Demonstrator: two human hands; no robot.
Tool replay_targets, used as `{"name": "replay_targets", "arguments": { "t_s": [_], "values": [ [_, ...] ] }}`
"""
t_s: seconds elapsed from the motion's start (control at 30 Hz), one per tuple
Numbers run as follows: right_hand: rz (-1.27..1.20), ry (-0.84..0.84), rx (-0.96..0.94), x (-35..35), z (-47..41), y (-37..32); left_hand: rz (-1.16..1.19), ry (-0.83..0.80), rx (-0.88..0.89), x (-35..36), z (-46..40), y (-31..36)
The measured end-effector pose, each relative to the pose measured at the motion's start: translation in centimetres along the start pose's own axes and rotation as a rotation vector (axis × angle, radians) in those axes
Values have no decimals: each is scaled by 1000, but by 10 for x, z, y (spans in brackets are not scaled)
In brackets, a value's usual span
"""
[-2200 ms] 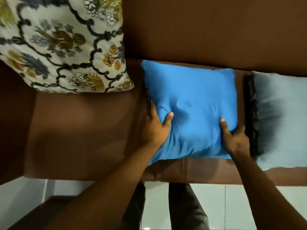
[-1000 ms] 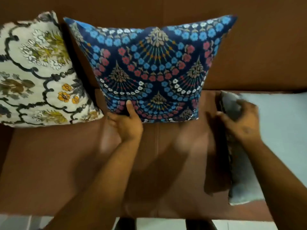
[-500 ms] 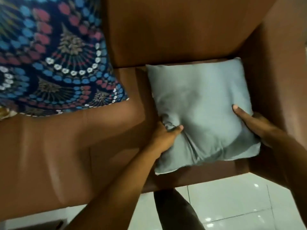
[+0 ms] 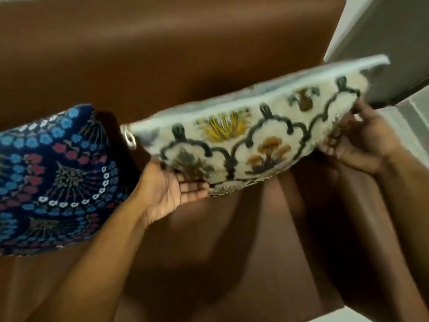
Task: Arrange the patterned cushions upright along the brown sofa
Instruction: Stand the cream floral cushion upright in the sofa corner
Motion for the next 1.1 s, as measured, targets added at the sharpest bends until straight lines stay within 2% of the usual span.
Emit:
{"name": "replay_targets", "arguments": {
  "t_s": [0.03, 0.07, 0.13, 0.2, 0.23, 0.27, 0.37, 0.43, 0.53, 0.6, 0.67, 0.73, 0.9, 1.03, 1.1],
  "values": [
    [23, 41, -15, 2, 29, 45, 14, 41, 95, 0, -9, 1],
    [116, -5, 9, 25, 53, 68, 3, 45, 225, -4, -11, -1],
    [411, 191, -86, 20, 43, 79, -136, 185, 445, -12, -12, -1],
    [581, 331, -162, 9, 32, 89, -311, 333, 498, -20, -15, -9],
    [643, 316, -184, 7, 22, 96, -442, 346, 529, -24, -14, -15],
    [684, 231, -214, 5, 17, 112, -533, 340, 562, -24, -10, -18],
    [716, 34, -153, -9, 1, 162, -682, 310, 661, -2, -11, -11],
    [687, 36, -22, -11, -5, 181, -699, 276, 726, 22, -14, 8],
    [535, 89, 92, -14, -3, 210, -793, 229, 922, 71, -10, 48],
    [396, 87, 231, -2, 20, 235, -963, 252, 1043, 110, -4, 80],
    [259, 81, 260, 13, 43, 253, -1123, 316, 1143, 140, -4, 101],
    [171, 114, 237, 24, 48, 264, -1182, 369, 1168, 149, -9, 109],
    [63, 192, 634, 49, 60, 305, -1206, 355, 1119, 135, -12, 86],
    [10, 361, 613, 47, 66, 303, -1257, 170, 1063, 122, -15, 86],
    [22, 470, 517, 41, 65, 301, -1211, 267, 1164, 113, -10, 92]
  ]
}}
Point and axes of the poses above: each hand's wrist, its own z-axis away from the middle knuckle, its own x-axis out of the palm, y = z × x, the point moved 5 cm from there along -z, towards the middle knuckle, and after that the axes turned 4 degrees about y, right-handed, at the moved point
